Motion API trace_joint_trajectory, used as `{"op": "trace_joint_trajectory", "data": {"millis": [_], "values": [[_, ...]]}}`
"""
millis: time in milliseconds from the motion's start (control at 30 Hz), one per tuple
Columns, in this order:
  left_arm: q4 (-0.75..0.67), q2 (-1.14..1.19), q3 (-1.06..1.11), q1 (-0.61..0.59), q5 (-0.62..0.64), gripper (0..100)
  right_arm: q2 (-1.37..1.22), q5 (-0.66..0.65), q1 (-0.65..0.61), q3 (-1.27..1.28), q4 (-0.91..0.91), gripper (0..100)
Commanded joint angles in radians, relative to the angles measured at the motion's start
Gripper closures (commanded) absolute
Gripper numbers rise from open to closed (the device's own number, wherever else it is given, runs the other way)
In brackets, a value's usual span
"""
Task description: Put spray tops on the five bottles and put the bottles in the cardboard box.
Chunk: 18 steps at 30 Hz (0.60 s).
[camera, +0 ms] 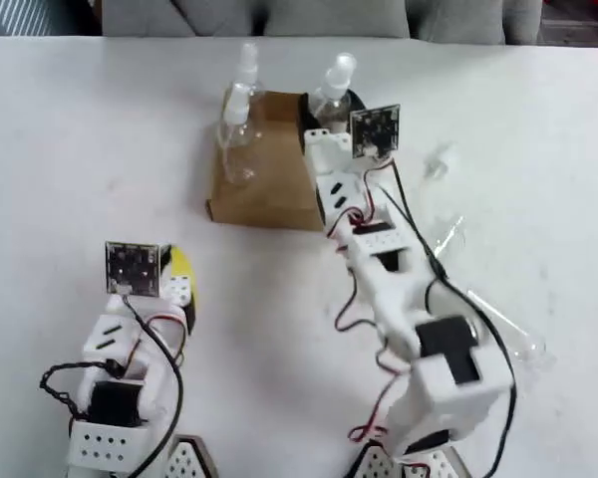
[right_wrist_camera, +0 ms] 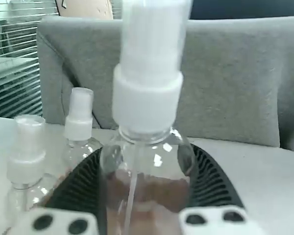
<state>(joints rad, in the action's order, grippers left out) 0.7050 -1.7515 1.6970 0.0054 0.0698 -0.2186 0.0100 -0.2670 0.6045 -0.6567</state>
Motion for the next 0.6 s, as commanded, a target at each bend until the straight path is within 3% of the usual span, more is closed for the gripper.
{"op": "trace_joint_trajectory", "data": {"millis": [0,567], "values": [[-0.005,-0.004,0.000,-0.005,0.005,98,-0.094,-0.015,0.039,-0.146,-0.035,98.3],[-0.005,-0.004,0.000,-0.007,0.003,98,-0.509,-0.017,0.067,-0.580,-0.028,98.3]]}}
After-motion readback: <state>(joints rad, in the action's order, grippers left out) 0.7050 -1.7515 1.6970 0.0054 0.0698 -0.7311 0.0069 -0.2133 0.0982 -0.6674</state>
